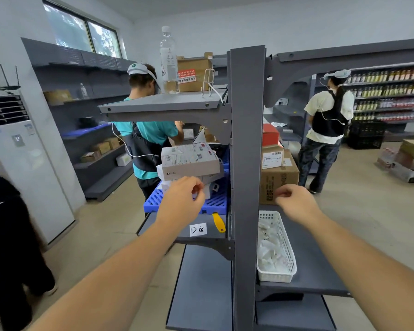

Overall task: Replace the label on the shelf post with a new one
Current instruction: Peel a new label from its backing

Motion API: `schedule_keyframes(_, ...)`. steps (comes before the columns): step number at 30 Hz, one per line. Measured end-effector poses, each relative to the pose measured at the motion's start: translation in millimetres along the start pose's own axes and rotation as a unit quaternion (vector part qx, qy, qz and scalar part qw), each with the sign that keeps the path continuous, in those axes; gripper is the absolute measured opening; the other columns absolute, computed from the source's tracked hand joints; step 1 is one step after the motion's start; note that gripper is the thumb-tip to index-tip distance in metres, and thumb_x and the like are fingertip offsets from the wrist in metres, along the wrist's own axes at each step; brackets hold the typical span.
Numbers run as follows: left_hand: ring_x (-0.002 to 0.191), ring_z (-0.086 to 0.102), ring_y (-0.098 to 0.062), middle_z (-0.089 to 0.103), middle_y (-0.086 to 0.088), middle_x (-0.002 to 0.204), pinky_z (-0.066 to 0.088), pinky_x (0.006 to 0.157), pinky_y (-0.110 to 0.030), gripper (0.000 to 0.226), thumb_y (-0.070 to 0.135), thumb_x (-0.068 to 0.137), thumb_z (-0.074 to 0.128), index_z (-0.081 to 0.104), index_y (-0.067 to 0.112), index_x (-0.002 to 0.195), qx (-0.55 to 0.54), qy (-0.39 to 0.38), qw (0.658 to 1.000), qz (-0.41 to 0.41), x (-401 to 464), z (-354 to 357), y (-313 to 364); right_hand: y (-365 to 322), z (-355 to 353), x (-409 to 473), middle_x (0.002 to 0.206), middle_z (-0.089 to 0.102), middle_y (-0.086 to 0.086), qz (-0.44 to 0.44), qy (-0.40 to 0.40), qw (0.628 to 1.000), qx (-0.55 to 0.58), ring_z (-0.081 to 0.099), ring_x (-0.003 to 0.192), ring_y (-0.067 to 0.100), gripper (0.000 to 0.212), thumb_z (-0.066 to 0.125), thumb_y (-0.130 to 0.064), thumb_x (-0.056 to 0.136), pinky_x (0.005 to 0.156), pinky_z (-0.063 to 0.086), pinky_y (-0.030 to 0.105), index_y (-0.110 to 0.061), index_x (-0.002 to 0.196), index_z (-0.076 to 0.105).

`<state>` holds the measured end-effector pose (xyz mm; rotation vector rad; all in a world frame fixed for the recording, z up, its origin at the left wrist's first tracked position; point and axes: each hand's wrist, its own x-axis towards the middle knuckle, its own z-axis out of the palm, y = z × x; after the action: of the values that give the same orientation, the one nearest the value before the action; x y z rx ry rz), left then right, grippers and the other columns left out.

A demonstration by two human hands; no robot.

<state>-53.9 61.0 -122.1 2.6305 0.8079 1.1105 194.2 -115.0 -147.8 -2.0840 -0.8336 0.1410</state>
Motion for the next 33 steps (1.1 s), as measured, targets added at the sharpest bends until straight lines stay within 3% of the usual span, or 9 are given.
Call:
schedule_keyframes(5, 0.092, 0.062, -0.018, 0.068, 0.002, 0.098, 0.049, 0.076, -0.027, 0.015, 0.023, 0.097, 0.061, 0.072, 0.020, 0.107, 0.021, -0.061, 0.998, -0.028, -8.1, 20.0, -19.0, 0.3, -7.9, -5.6, 0.103, 0.074, -0.002, 0.005, 0.009, 1.000, 0.020, 0.066, 0.090, 0.017, 0.029, 0.062, -0.012, 0.089, 0.071, 0.047, 0.028, -0.018, 0.113, 0.076)
schedule_keyframes(8, 0.103, 0.062, -0.020, 0.068, 0.002, 0.107, 0.051, 0.081, -0.029, 0.021, 0.030, 0.098, 0.060, 0.072, 0.023, 0.113, 0.055, -0.107, 0.992, -0.030, -15.7, 33.3, -30.1, -2.8, -10.6, -10.4, 0.094, 0.071, -0.008, 0.003, 0.013, 0.999, 0.031, 0.065, 0.081, 0.012, 0.027, 0.058, -0.012, 0.090, 0.064, 0.046, 0.026, -0.021, 0.109, 0.075)
schedule_keyframes(12, 0.116, 0.059, -0.017, 0.063, 0.005, 0.124, 0.052, 0.090, -0.031, 0.034, 0.038, 0.093, 0.064, 0.070, 0.026, 0.125, 0.057, -0.197, 0.977, -0.052, -27.1, 44.2, -42.0, -8.2, -12.2, -14.8, 0.093, 0.072, -0.010, -0.002, 0.019, 0.999, 0.034, 0.068, 0.086, 0.012, 0.025, 0.058, -0.013, 0.089, 0.066, 0.047, 0.027, -0.025, 0.104, 0.074)
schedule_keyframes(15, 0.118, 0.057, -0.019, 0.061, 0.004, 0.122, 0.052, 0.092, -0.033, 0.038, 0.040, 0.089, 0.068, 0.068, 0.027, 0.125, 0.072, -0.231, 0.968, -0.063, -35.4, 53.1, -48.8, -11.8, -13.3, -16.9, 0.092, 0.073, -0.010, -0.003, 0.021, 0.999, 0.037, 0.067, 0.083, 0.011, 0.025, 0.058, -0.014, 0.089, 0.064, 0.046, 0.025, -0.026, 0.103, 0.074)
schedule_keyframes(26, 0.117, 0.058, -0.021, 0.065, 0.002, 0.125, 0.052, 0.097, -0.034, 0.031, 0.024, 0.095, 0.062, 0.070, 0.026, 0.125, 0.123, -0.235, 0.962, -0.072, -51.1, 71.6, -53.7, -26.6, -19.8, -29.4, 0.092, 0.073, -0.010, -0.009, 0.027, 0.999, 0.031, 0.067, 0.086, 0.009, 0.024, 0.057, -0.013, 0.092, 0.065, 0.047, 0.023, -0.025, 0.103, 0.075)
schedule_keyframes(33, 0.101, 0.066, -0.019, 0.073, 0.003, 0.110, 0.056, 0.085, -0.032, 0.024, 0.023, 0.099, 0.055, 0.073, 0.027, 0.115, 0.106, -0.199, 0.971, -0.076, -54.6, 62.3, -40.8, -35.8, -26.2, -38.3, 0.095, 0.071, -0.006, -0.015, 0.032, 0.998, 0.045, 0.067, 0.088, 0.011, 0.022, 0.057, -0.016, 0.093, 0.062, 0.044, 0.021, -0.028, 0.104, 0.073)
